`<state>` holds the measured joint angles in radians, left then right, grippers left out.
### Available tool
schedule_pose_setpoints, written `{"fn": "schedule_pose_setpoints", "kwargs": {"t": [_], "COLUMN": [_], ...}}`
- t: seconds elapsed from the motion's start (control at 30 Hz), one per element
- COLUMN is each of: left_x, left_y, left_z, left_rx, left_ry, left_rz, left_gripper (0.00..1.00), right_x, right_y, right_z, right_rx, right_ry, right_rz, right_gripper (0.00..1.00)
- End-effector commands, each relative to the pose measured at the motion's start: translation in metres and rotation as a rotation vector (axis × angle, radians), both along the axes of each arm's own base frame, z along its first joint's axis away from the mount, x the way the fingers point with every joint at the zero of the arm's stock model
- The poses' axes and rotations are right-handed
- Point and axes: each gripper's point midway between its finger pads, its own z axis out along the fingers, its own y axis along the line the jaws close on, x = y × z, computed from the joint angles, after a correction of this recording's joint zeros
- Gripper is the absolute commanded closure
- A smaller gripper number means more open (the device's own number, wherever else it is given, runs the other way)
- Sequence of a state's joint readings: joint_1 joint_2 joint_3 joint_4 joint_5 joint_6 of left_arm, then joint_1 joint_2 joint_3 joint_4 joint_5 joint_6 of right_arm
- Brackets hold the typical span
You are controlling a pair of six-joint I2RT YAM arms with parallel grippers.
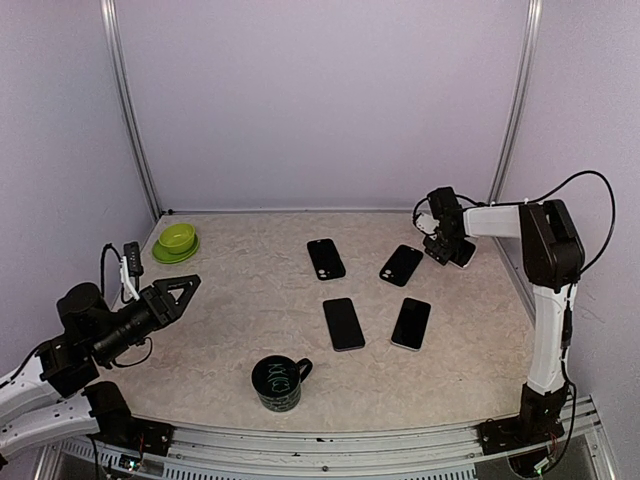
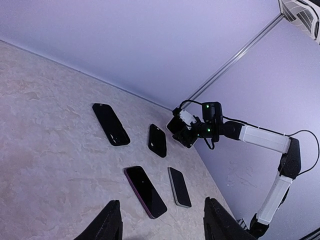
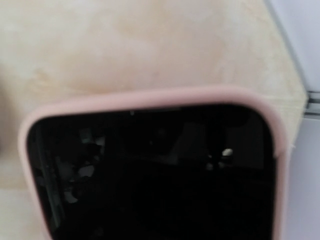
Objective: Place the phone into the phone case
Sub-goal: Pass from the right arm to the left
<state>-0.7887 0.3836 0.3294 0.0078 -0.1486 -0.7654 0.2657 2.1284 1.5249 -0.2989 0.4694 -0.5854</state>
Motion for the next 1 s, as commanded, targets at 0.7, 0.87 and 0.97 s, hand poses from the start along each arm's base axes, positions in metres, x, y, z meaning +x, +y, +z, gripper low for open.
{"fn": "schedule_pose_setpoints", "kwargs": {"t": [0.7, 0.87, 0.97], "left_x": [0.000, 0.001, 0.002], "left_y": [0.001, 0.002, 0.001], "left_z": [-0.004, -0.006, -0.008], "left_rx": [-0.031, -0.033, -0.032], "left_ry": [0.008, 0.008, 0.012], "left_rz": [-0.017, -0.014, -0.015], "left_gripper": [0.45, 0.45, 0.45], "right_x": [-0.014, -0.008, -0.003], "right_y": [-0.011, -0.012, -0.005], "right_z": [-0.035, -0.017, 0.000], "right_rx": [0.141, 0.200, 0.255], "right_ry": [0.133, 0.083, 0.053], "right_rz": [-0.079, -0.099, -0.095], "right_gripper": [0.19, 0.21, 0.22]}}
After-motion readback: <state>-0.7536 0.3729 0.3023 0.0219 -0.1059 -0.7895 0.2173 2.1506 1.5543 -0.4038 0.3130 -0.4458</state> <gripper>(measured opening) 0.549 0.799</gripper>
